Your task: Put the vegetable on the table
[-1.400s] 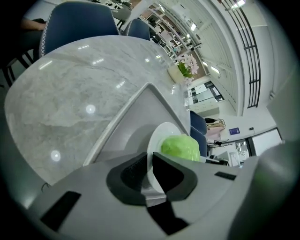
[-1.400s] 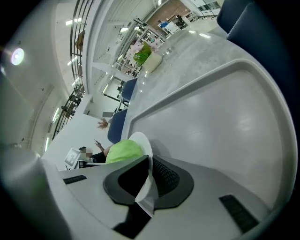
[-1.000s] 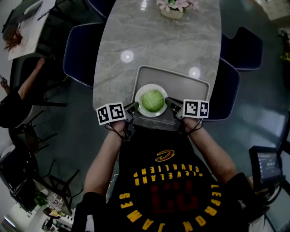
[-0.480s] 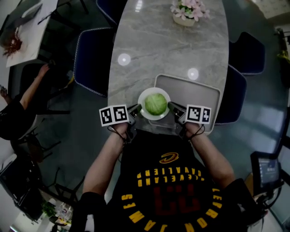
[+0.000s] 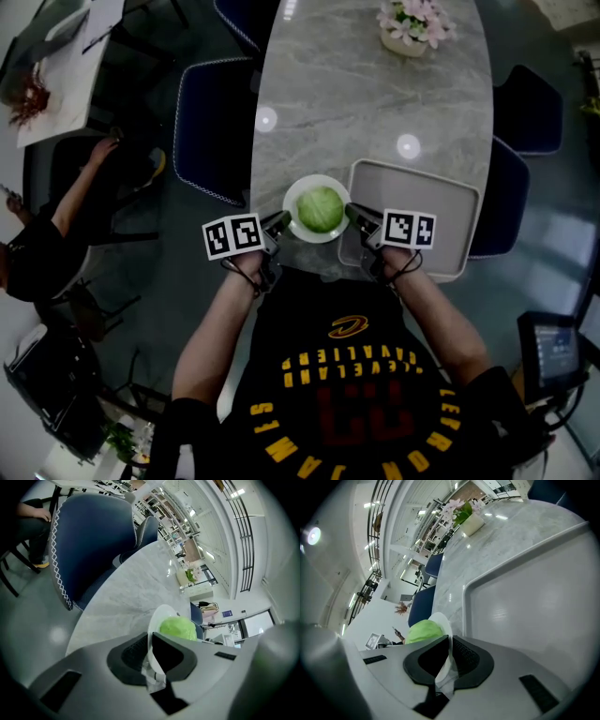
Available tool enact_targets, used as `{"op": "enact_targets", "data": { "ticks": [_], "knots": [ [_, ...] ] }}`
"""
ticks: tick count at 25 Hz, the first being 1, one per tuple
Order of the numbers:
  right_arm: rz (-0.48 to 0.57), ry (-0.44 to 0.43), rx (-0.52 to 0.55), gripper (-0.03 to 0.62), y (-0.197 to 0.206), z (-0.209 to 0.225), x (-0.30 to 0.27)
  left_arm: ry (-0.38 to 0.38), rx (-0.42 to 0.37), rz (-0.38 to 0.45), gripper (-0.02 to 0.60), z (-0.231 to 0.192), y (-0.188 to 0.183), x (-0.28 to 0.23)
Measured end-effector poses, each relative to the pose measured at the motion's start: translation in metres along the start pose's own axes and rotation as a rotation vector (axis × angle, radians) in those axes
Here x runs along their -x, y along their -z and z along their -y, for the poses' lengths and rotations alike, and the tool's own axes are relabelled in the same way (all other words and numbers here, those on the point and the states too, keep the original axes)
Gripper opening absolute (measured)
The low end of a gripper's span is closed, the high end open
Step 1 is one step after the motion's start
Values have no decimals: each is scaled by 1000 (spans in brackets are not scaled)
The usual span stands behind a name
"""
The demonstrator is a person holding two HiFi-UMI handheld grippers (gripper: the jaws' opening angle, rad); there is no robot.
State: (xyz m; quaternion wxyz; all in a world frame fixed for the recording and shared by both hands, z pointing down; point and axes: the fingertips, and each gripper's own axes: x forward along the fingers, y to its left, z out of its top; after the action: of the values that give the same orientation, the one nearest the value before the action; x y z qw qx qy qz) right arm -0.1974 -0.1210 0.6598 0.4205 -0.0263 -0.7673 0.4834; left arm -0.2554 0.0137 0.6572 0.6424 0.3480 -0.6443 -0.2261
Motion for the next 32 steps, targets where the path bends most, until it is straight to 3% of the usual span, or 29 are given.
{"op": "enact_targets", "data": {
  "ticks": [10, 19, 32],
  "knots": [
    [-24, 12, 63, 32, 0, -34, -50, -28, 18, 32, 32, -39, -29, 29],
    [-62, 60, 94, 32, 2, -39, -87, -73, 17, 41, 32, -70, -43, 34],
    [-103, 132, 130, 32, 5, -24, -107, -137, -58, 3, 32, -89, -47, 18]
  ]
}}
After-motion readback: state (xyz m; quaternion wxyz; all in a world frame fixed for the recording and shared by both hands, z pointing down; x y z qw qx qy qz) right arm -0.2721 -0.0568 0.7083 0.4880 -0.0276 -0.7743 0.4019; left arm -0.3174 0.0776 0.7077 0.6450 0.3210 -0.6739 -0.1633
